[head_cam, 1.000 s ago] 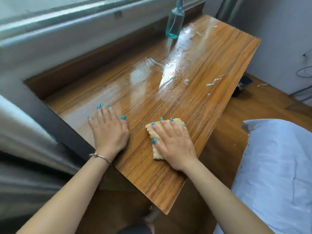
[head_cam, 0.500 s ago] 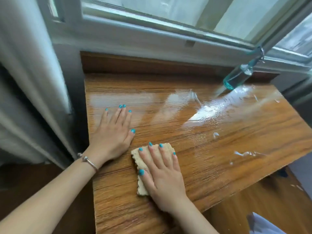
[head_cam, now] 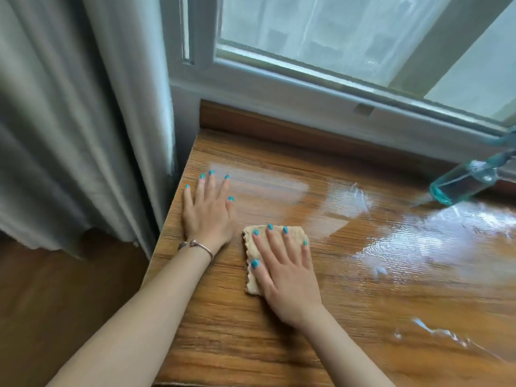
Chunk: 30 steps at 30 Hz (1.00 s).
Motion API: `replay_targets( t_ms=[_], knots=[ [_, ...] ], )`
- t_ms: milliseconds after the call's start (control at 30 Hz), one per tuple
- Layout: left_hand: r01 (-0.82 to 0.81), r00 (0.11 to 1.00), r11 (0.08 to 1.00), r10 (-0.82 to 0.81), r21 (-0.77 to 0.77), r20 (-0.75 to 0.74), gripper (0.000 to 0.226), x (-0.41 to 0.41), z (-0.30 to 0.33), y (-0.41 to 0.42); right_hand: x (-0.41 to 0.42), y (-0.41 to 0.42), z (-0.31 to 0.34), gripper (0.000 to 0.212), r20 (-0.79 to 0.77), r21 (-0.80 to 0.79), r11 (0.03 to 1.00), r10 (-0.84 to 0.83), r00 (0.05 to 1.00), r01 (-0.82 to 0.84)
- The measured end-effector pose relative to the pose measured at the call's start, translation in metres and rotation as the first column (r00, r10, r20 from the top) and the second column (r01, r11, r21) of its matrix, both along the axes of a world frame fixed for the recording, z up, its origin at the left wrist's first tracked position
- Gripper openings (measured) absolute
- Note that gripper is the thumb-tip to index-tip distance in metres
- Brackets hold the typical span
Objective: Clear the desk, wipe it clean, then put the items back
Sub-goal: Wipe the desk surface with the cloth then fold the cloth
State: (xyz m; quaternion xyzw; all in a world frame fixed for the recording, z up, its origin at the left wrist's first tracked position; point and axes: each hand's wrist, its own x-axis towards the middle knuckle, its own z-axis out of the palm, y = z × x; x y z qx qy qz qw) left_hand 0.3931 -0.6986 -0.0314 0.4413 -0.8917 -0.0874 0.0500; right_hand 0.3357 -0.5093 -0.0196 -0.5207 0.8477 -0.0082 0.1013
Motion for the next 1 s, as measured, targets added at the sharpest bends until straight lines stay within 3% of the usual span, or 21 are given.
replay_targets(
  t_ms=[133,433,533,667,767,900,1000],
  knots=[
    [-0.082,0.997,0.997,0.082,-0.017,0.003,0.053,-0.003,-0.001,0.006,-0.018,0.000,0.001,0.055,0.006,-0.042,0.993,0.112,0.994,-0.112],
    [-0.075,0.996,0.997,0.076,-0.007,0.038,0.052,-0.005,0.000,0.001,-0.119,-0.188,-0.003,0.055,0.023,-0.039,0.999,0.018,1.000,-0.018],
    [-0.074,0.997,0.997,0.075,-0.012,0.018,0.053,-0.004,-0.002,0.002,-0.111,-0.166,0.000,0.056,0.052,-0.054,0.996,0.067,0.996,-0.064],
    [-0.081,0.997,0.996,0.081,-0.031,0.002,0.054,-0.004,-0.005,0.001,-0.072,-0.077,-0.004,0.058,0.021,-0.098,0.973,0.210,0.977,-0.207],
    [-0.081,0.997,0.996,0.081,-0.038,0.001,0.055,-0.004,-0.004,0.002,-0.095,-0.095,0.000,0.054,0.047,-0.047,0.969,0.246,0.968,-0.243],
    [-0.080,0.997,0.996,0.080,-0.031,-0.003,0.054,-0.004,-0.001,0.002,-0.131,-0.176,0.005,0.054,0.032,0.004,0.997,0.075,0.997,-0.075],
    [-0.071,0.997,0.997,0.071,-0.013,-0.006,0.054,-0.003,-0.001,0.000,-0.109,-0.169,0.005,0.054,0.027,-0.009,1.000,0.022,0.999,-0.021]
  ],
)
